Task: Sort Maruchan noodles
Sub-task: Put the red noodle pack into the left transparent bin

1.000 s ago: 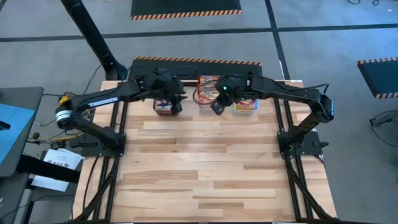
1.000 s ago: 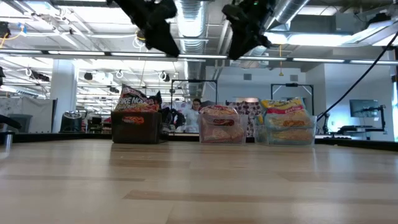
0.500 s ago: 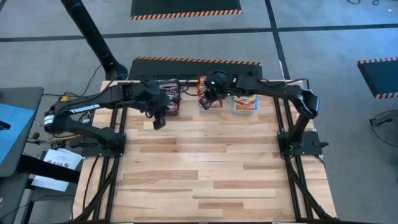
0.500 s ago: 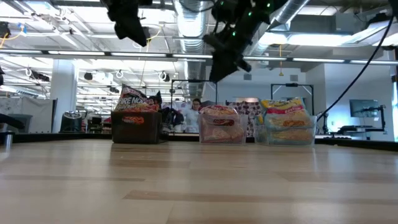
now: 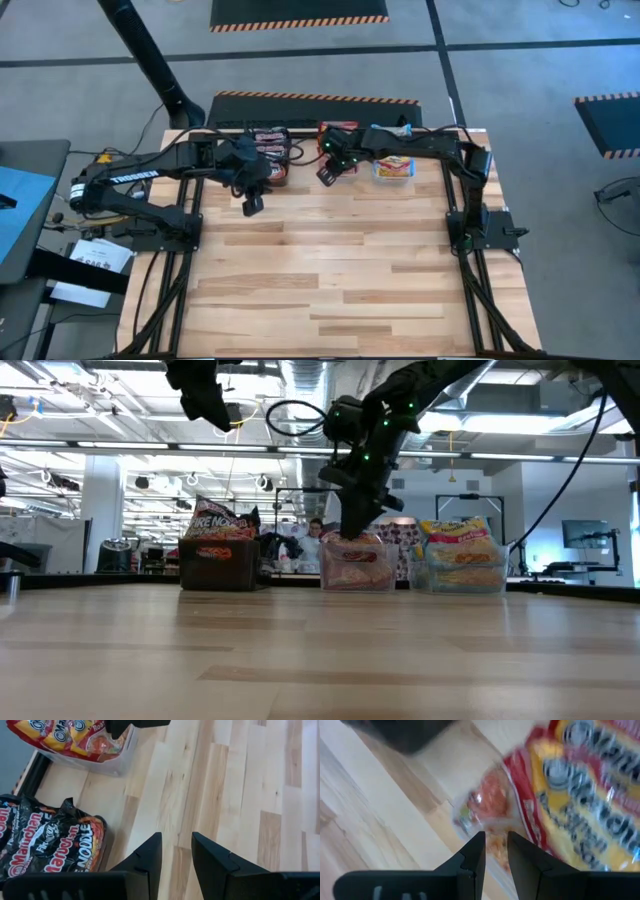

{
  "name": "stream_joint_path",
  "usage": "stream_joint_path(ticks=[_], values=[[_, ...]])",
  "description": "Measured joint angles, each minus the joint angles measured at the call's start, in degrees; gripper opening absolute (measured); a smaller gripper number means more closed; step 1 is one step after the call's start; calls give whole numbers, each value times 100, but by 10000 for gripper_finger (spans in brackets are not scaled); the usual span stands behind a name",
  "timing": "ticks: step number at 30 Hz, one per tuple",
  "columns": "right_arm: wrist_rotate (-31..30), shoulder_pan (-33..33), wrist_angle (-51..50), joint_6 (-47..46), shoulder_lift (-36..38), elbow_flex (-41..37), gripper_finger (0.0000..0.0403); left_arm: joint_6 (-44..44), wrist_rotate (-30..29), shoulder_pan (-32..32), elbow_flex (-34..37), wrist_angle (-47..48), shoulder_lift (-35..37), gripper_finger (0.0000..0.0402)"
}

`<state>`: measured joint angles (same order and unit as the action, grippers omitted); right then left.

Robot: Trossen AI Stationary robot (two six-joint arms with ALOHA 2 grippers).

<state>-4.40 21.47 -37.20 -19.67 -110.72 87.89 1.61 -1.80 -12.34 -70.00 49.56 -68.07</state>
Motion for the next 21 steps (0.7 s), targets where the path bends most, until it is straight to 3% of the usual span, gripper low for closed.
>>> stream_joint_path(ticks=[14,21], values=[[-251,86,-320,-658,-138,9,107,35,-9,0,0,4,0,91],[165,76,-414,-753,-377,18,107,103,-11,0,0,4,-2,91]])
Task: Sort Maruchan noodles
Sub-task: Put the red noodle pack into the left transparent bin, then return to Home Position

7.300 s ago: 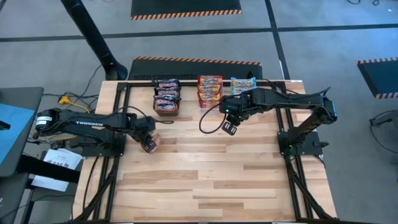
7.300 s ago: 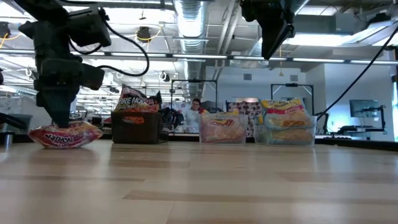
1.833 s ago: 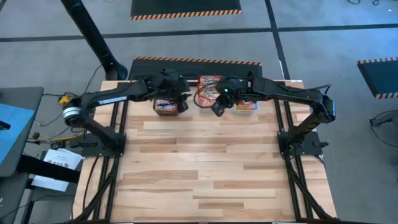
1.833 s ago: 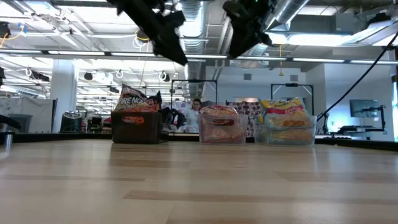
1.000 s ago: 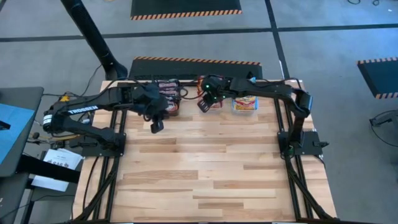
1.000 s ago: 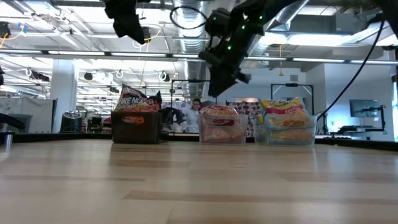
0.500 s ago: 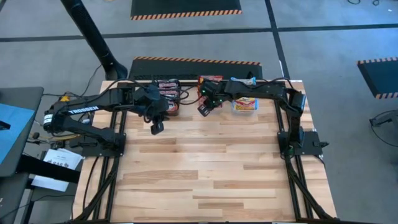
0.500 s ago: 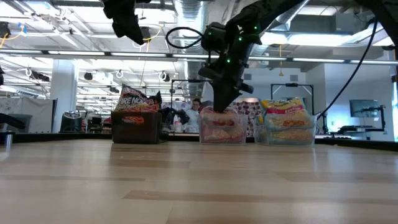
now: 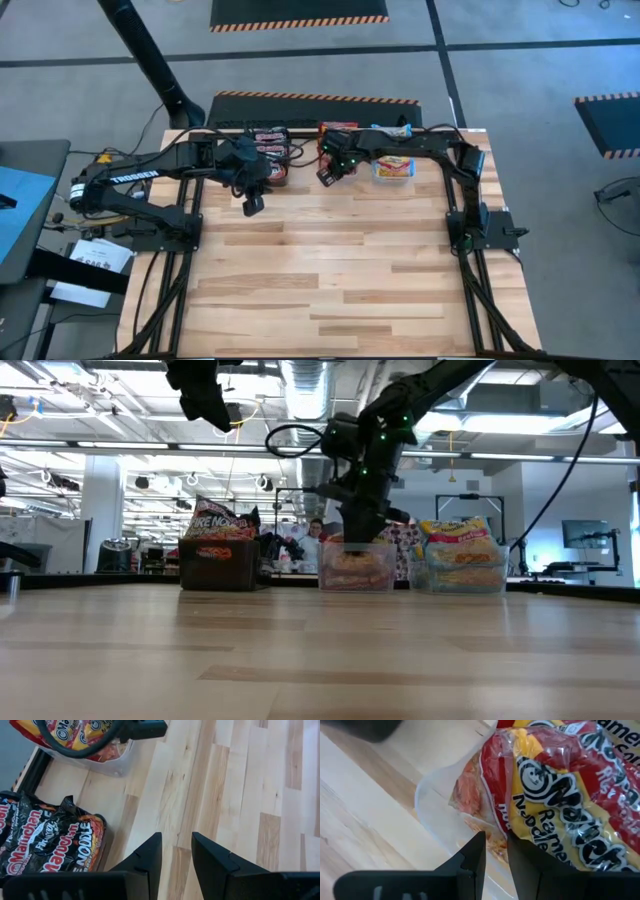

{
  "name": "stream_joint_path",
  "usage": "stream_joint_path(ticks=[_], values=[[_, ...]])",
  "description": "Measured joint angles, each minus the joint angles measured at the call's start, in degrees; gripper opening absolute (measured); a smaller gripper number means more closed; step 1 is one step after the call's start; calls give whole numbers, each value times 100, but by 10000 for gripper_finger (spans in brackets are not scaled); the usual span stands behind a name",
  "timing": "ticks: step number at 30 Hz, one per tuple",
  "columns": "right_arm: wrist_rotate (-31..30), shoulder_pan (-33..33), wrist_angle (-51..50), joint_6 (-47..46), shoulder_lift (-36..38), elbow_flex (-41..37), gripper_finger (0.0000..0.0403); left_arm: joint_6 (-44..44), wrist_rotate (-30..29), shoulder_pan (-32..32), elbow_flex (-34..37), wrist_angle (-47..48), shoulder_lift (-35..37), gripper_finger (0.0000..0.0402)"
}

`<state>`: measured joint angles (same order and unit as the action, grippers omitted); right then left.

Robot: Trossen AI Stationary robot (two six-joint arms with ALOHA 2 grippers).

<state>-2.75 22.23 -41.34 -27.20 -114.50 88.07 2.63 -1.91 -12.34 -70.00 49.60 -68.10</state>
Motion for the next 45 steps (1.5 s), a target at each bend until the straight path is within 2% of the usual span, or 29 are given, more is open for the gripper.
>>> stream_joint_path(ticks=[12,21,28,38,45], values=[[-177,-129,9,68,277,-22,107,9,0,0,0,0,0,91],[-193,-429,-22,922,314,209,107,57,30,29,69,83,247,91],[-253,-702,164,1489,546,379,107,591,-15,129,1057,-207,1339,91],[-828,-813,338,1938,1812,357,107,995,-188,184,2840,-1851,3338,91],[-810,-1054,687,2617,2567,228,107,1003,-316,190,3609,-2161,4460,91]])
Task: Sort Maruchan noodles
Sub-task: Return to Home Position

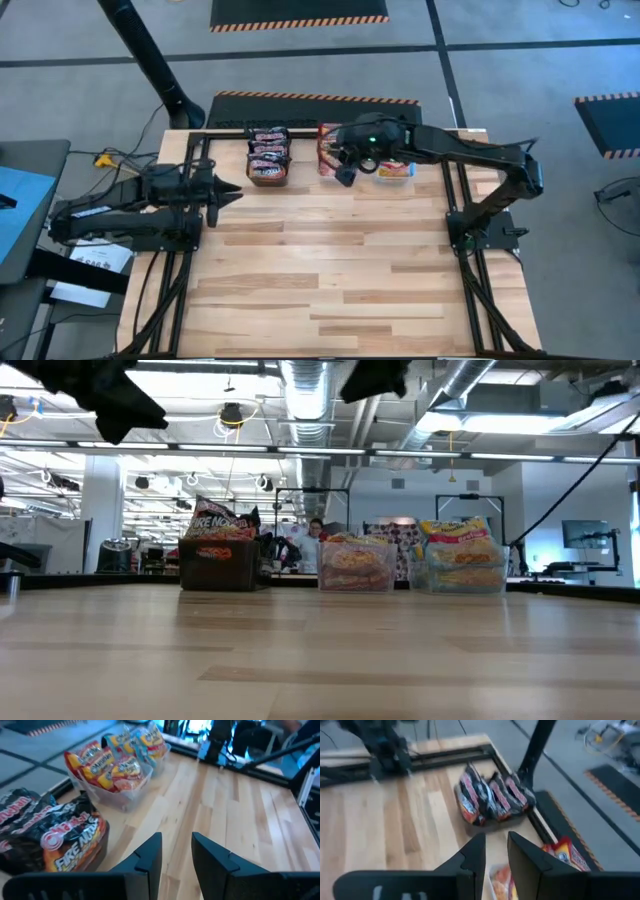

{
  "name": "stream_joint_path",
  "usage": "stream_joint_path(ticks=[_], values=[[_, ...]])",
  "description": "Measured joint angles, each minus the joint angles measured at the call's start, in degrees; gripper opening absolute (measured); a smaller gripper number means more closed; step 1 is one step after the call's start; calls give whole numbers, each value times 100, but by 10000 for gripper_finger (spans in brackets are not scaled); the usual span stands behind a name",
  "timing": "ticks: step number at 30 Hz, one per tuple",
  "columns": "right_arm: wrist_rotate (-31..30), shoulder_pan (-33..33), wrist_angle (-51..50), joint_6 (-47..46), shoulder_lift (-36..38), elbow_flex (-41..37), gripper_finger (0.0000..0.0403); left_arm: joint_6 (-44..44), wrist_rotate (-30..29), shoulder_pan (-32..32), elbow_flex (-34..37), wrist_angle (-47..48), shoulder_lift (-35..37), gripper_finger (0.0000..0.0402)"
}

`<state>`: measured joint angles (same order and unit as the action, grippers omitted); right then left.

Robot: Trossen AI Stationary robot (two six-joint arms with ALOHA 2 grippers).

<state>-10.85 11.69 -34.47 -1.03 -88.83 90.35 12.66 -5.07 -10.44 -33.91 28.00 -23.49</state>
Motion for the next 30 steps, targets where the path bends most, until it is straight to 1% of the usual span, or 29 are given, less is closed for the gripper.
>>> stream_joint_path(ticks=[4,9,16,18,22,30], values=[[9,-126,320,-8,534,-608,107,-4,-63,0,473,-313,655,91],[25,-206,1057,-310,1396,-1850,107,-151,106,2,925,-524,1405,91],[30,-317,2172,-364,2536,-3473,107,-298,266,2,1363,-576,2251,91],[48,-357,2517,-366,2816,-3856,107,-346,358,0,1420,-742,2351,91],[46,-383,2962,-446,3328,-4616,107,-506,517,2,1453,-776,2289,91],[51,-386,3906,-668,4215,-6029,107,-371,615,2,1910,-980,2329,91]])
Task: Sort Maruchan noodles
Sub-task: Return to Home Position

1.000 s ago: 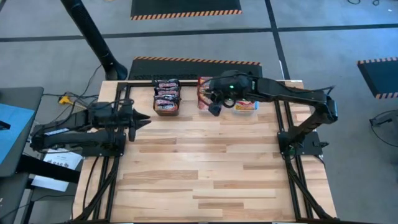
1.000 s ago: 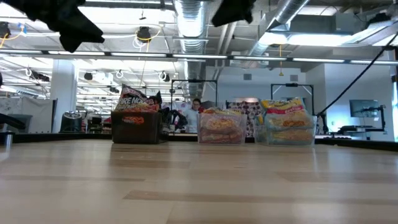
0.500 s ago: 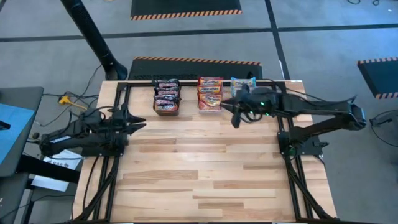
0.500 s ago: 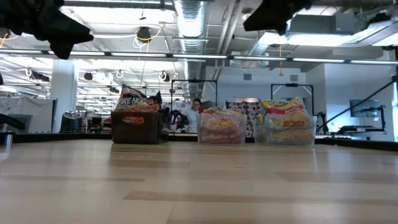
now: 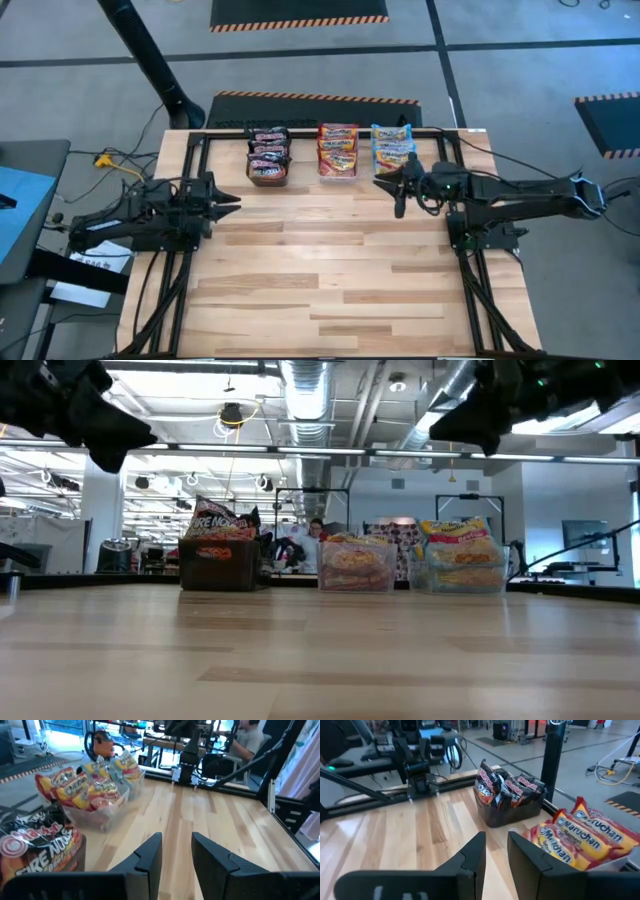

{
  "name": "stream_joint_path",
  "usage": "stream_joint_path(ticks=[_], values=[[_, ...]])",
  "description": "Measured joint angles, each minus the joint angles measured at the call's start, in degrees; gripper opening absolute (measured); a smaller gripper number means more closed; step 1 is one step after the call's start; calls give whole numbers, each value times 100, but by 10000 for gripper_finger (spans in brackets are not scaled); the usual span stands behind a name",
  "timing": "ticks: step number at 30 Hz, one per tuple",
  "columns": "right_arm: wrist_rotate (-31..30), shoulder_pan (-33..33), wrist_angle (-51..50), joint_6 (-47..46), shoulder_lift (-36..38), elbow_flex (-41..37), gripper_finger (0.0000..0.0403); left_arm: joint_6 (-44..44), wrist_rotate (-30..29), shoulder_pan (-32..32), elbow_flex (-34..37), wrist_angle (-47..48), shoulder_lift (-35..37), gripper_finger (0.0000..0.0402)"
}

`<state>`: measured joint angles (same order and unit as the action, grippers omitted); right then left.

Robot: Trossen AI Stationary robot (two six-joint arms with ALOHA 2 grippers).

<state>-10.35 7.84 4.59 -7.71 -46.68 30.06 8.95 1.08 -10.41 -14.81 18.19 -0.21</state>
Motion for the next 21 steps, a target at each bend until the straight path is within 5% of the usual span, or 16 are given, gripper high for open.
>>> stream_joint_path(ticks=[9,21], values=[[2,-5,821,-133,670,-1174,107,26,-26,0,672,-873,0,91],[146,-273,2038,-242,1529,-2527,107,-151,-338,0,768,-840,0,91]])
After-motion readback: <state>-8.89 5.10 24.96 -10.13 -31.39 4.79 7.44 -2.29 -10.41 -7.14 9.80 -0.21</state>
